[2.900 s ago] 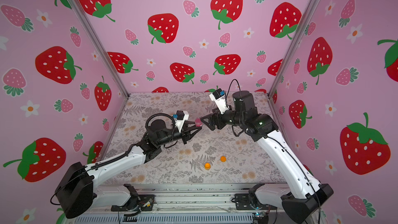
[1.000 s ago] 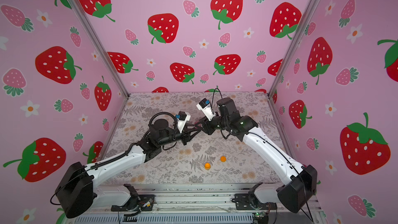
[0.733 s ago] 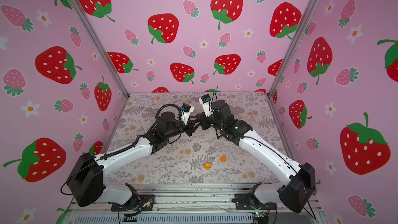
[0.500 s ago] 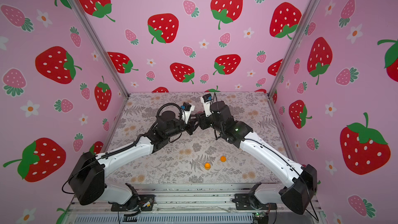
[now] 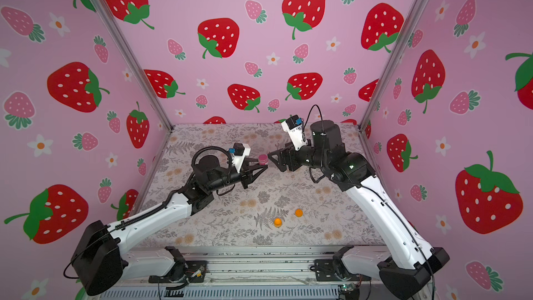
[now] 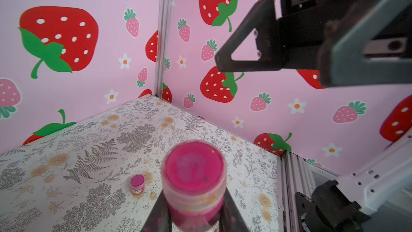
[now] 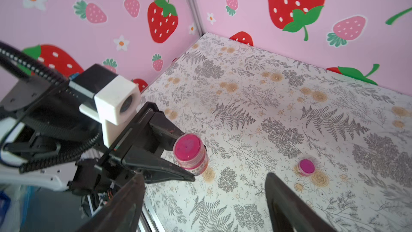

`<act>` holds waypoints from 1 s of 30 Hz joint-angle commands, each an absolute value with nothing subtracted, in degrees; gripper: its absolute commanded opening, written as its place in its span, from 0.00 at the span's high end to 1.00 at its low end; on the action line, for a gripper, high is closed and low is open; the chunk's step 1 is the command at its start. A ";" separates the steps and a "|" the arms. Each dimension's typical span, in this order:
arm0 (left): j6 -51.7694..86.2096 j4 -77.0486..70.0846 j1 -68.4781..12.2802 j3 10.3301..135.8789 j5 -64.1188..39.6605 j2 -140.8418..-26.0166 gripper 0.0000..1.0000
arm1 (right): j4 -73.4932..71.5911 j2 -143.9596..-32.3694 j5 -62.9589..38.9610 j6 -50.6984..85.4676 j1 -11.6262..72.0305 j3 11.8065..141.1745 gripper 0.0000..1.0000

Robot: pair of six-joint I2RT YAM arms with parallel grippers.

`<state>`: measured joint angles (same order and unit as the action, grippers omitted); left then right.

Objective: Close the paint jar lid
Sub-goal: Screw the lid onto the paint jar.

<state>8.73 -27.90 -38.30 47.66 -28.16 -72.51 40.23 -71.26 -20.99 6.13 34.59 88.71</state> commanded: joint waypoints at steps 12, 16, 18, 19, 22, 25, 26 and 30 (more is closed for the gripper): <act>6.92 -23.58 -39.81 45.96 -34.75 -67.15 0.81 | 50.96 -79.89 -39.67 -8.75 33.83 93.69 0.39; 6.68 -23.18 -39.99 46.23 -34.56 -67.32 0.81 | 49.93 -79.89 -40.42 -8.53 33.93 92.66 0.42; 6.62 -23.17 -39.99 46.23 -34.56 -67.32 0.81 | 49.93 -80.11 -40.52 -8.53 34.01 92.40 0.43; 6.60 -23.18 -39.94 46.23 -34.58 -67.32 0.81 | 49.89 -80.07 -40.52 -8.53 34.01 92.22 0.44; 6.60 -23.05 -39.95 46.32 -34.50 -67.32 0.81 | 49.71 -80.10 -40.69 -8.53 34.13 91.77 0.43; 6.53 -22.96 -39.98 46.48 -34.45 -67.31 0.80 | 49.32 -80.03 -40.52 -8.53 34.33 91.15 0.41; 6.50 -22.88 -39.98 46.58 -34.50 -67.41 0.80 | 49.22 -80.03 -40.44 -8.46 34.39 90.97 0.41; 6.50 -22.87 -39.99 46.73 -34.66 -67.57 0.80 | 48.87 -80.16 -39.83 -8.43 34.66 90.37 0.41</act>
<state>7.35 -22.22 -39.77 45.56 -33.50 -67.77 49.45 -80.49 -39.09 -7.81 34.22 91.13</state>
